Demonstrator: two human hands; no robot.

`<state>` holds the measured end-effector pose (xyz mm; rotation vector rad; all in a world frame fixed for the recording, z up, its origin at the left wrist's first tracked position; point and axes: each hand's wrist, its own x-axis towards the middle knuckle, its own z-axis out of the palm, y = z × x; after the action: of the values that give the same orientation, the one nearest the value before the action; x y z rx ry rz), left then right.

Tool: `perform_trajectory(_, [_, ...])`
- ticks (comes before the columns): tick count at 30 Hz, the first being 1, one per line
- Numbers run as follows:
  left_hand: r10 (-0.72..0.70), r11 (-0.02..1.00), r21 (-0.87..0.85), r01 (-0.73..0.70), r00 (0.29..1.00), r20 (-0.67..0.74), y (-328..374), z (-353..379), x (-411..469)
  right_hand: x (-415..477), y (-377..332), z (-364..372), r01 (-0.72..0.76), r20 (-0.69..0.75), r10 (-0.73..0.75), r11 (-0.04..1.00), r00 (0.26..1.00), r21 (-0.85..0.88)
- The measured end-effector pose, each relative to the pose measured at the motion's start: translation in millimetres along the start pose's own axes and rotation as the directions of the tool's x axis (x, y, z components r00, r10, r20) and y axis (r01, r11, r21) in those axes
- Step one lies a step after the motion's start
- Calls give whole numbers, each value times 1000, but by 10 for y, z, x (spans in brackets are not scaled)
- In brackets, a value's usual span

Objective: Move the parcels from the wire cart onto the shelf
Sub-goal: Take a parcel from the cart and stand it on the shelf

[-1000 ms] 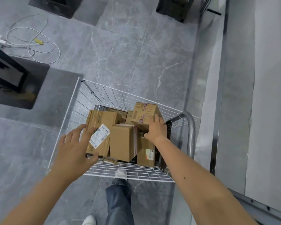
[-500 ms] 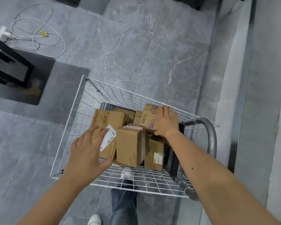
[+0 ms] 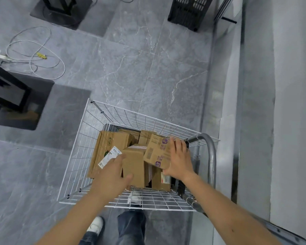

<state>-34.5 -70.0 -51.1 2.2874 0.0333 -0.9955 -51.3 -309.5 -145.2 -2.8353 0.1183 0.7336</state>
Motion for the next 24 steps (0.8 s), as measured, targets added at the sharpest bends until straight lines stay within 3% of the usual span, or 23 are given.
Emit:
perform_trajectory(5, [-124, 917, -364, 161, 985, 122, 329, -234, -184, -646, -279, -281, 106, -302, -121, 992, 946, -64])
perform_trajectory(8, [-85, 792, -557, 251, 948, 306, 472, -416, -428, -1057, -531, -446, 133, -497, -190, 980, 847, -148])
perform_trajectory(11, [-8, 655, -673, 344, 893, 449, 480, -547, -682, -1420, -789, -558, 139, -603, -236, 969, 762, -204])
perform_trajectory(14, [80, 651, -686, 324, 870, 487, 356, -598, -901, -1784, -1043, -584, 120, -683, -291, 950, 670, -287])
perform_trajectory(17, [183, 663, -714, 224, 876, 446, 198, -647, -1120, -2128, -1259, -582, 82, -718, -282, 950, 636, -300])
perform_trajectory(19, [233, 678, -719, 152, 884, 406, 115, -690, -1286, -2384, -1458, -596, 64, -718, -176, 982, 673, -180])
perform_trajectory(21, [267, 693, -717, 69, 900, 345, 60, -737, -1444, -2633, -1702, -661, -8, -681, 57, 997, 730, 75])
perform_trajectory(24, [334, 740, -664, -112, 917, 218, 2, -796, -1640, -2939, -2019, -841, -56, -531, 410, 826, 742, 561])
